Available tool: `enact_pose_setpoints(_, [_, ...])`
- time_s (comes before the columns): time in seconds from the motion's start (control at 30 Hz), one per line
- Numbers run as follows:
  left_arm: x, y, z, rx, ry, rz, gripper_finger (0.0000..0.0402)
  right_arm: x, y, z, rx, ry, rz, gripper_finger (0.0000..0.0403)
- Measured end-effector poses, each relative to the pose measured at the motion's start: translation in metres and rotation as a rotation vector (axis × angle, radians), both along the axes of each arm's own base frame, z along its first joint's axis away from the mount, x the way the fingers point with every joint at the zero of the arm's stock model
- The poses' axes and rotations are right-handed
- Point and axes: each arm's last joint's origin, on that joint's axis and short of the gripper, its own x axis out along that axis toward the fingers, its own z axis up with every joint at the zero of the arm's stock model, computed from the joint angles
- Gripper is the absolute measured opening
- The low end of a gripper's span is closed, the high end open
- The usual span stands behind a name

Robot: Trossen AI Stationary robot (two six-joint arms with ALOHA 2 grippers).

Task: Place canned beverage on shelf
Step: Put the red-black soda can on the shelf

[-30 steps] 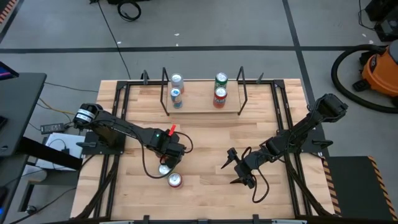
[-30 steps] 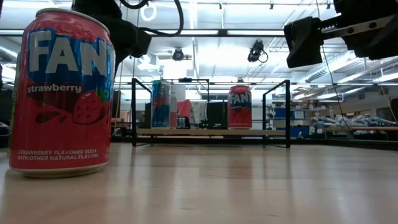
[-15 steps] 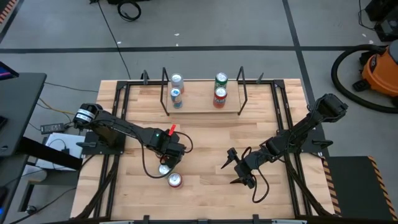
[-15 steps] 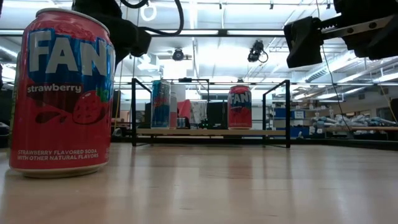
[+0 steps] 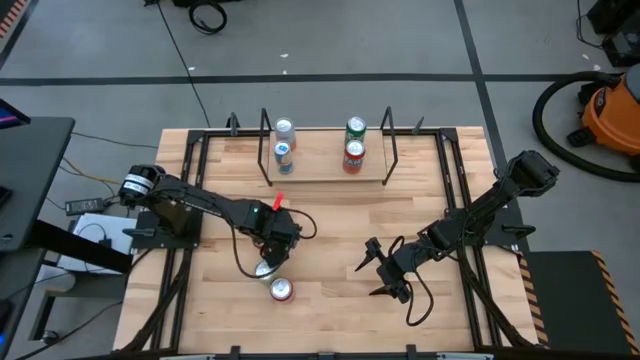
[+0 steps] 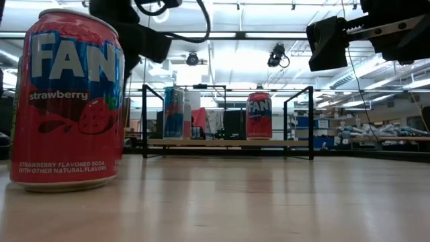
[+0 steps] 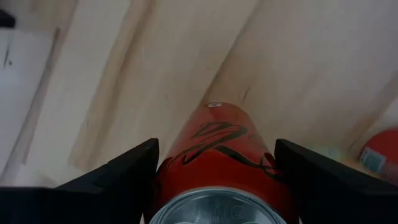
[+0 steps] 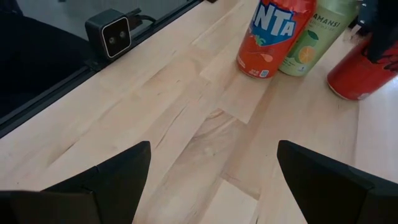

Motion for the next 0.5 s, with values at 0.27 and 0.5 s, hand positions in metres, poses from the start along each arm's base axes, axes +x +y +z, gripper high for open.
enact_pose_setpoints(0.27, [0.013, 0.021, 0.015, 0.006, -0.053, -0.009, 0.0332, 0.0, 0.0, 0.0, -0.007, -0.002, 0.004, 0.0362])
enact_pose_setpoints(0.5, [0.024, 0.043, 0.036, 0.012, -0.122, -0.007, 0.0334, 0.0, 0.0, 0.0, -0.008, -0.001, 0.004, 0.0362])
